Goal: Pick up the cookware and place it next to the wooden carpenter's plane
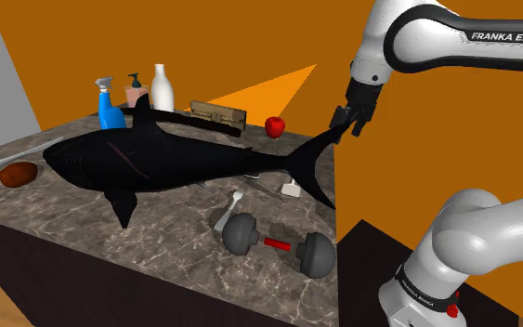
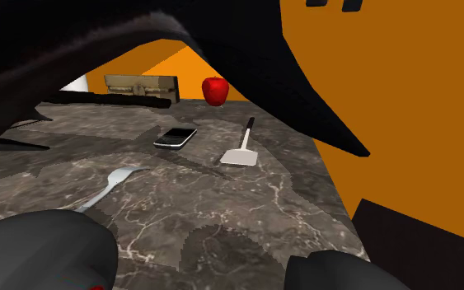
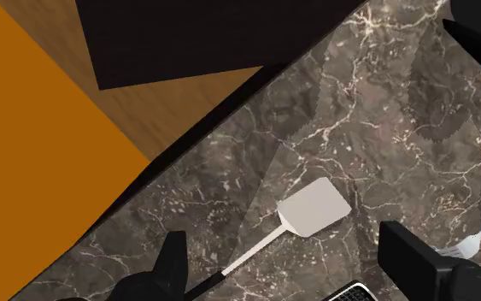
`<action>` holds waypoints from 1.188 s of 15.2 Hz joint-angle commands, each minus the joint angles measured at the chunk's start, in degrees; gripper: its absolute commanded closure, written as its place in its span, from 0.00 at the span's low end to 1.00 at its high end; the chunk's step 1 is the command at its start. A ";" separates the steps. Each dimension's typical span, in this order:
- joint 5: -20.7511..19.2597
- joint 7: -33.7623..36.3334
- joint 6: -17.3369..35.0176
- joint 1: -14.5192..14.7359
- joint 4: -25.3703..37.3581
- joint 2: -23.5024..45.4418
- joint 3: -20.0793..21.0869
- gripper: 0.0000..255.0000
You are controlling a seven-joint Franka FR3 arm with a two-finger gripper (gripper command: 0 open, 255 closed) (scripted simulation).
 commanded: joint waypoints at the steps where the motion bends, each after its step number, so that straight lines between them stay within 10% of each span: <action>1: 0.00 0.00 0.00 0.00 0.00 0.00 0.00 0.00; 18: 0.80 44.63 28.87 -14.01 2.87 32.98 9.10 0.00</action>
